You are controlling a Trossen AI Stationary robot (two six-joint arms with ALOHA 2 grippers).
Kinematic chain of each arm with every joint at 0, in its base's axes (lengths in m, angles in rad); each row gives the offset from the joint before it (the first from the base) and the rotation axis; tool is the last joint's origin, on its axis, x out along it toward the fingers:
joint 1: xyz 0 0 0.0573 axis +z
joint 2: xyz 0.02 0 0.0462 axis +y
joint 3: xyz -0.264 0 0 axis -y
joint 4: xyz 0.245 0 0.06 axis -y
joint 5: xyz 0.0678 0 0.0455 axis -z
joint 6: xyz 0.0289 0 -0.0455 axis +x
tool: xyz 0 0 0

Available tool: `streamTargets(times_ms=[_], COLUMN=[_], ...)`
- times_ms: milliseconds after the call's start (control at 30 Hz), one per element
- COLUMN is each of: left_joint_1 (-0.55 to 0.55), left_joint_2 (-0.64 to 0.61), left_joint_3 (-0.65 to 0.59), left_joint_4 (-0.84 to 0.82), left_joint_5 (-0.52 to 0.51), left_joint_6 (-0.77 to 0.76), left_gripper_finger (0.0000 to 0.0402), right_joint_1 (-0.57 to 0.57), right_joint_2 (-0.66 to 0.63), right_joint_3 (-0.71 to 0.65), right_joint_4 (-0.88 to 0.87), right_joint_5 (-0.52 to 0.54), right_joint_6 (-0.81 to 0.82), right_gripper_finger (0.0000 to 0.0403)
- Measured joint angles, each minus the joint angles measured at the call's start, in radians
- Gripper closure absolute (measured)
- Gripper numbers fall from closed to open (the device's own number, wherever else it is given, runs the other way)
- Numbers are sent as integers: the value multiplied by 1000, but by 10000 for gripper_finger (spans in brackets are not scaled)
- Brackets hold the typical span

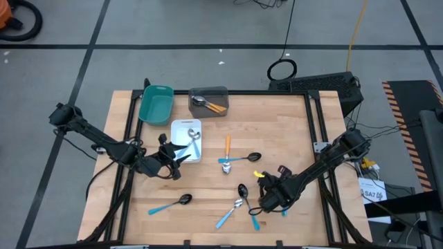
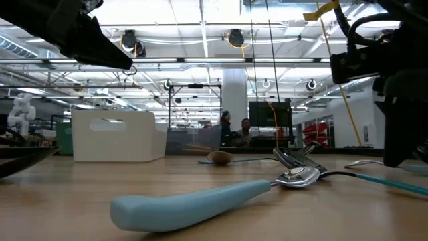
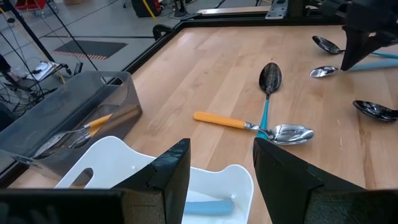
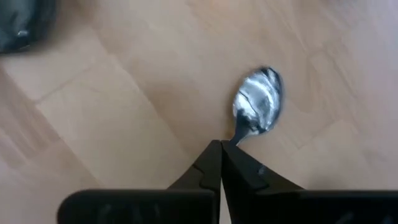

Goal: Sort silverware by color (type)
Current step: Put the right light blue spoon into the white bin, then put the light blue spoon into the white bin

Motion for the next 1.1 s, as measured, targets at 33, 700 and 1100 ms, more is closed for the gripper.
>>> streamTargets(times_ms=[33, 700, 1100], left_joint_1=[0, 0, 0], left_joint_2=[0, 0, 0], left_joint_3=[0, 0, 0], left_joint_4=[0, 0, 0], left_joint_5=[0, 0, 0], left_joint_6=[0, -3, -2], left_gripper_finger=[227, 227, 227], right_joint_1=[0, -1, -1], right_joint_2=[-5, -1, -2], right_joint_3=[0, 1, 104], right_joint_4=[0, -37, -232], right_joint_5=[-3, 2, 34], right_joint_6=[25, 120, 145], right_gripper_finger=[399, 217, 219])
